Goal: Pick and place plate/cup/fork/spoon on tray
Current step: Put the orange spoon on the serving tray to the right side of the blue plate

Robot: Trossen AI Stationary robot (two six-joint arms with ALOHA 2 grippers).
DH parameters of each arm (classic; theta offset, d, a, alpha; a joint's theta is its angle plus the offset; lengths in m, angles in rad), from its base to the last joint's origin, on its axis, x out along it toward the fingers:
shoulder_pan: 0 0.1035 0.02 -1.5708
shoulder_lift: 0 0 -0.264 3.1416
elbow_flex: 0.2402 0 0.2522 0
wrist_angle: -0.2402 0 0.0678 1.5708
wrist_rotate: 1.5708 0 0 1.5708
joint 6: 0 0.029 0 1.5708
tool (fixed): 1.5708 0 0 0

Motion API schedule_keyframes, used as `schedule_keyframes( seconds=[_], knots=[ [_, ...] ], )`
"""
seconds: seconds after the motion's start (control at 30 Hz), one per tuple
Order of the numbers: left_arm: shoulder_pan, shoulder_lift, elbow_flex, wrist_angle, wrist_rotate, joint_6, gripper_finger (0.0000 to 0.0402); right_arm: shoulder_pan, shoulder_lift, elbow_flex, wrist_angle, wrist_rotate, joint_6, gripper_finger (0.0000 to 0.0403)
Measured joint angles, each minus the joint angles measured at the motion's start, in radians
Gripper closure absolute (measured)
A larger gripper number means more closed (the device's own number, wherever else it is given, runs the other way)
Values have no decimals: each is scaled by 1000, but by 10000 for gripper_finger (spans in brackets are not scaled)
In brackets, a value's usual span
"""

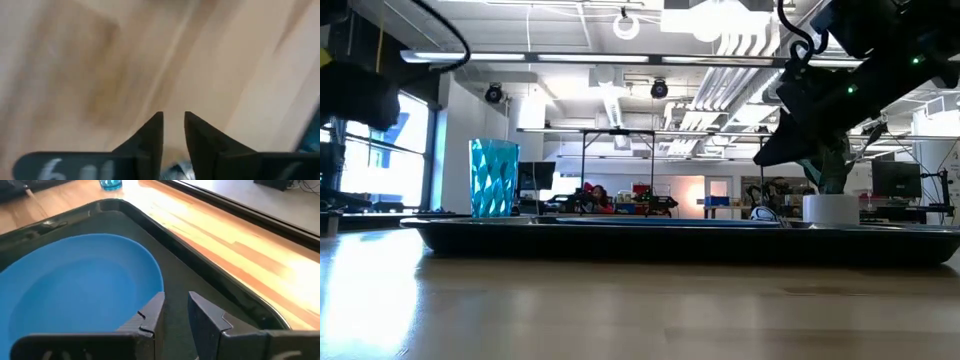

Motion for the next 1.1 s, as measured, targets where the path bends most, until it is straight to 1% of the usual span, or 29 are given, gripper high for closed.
schedule_keyframes(
  seconds=[0.1, 0.2, 0.33, 0.5, 0.77, 0.87, 0.93, 1.1],
  knots=[
    [-8, 2, -42, 8, 81, -23, 306, 0, 0, 0, 5, -21, -1, 330],
    [-17, 2, -57, -28, 98, -11, 289, 3, 0, 0, 8, -43, -15, 330],
    [-31, 2, -58, -33, 132, -6, 286, 3, 0, 0, 8, -43, -19, 330],
    [-45, 2, -58, -25, 212, -44, 300, 4, 4, 0, -8, -44, -16, 330],
    [-52, 2, -58, -31, 212, -30, 319, 5, 58, 0, 6, -74, 10, 330],
    [-52, 2, -58, -22, 247, -28, 328, 5, 84, 0, 12, -79, 30, 330],
    [-55, 2, -58, -20, 276, -20, 340, 5, 104, 0, 13, -82, 34, 330],
    [-74, 2, -58, -22, 302, -50, 382, 5, 134, 0, 14, -88, 64, 330]
  ],
)
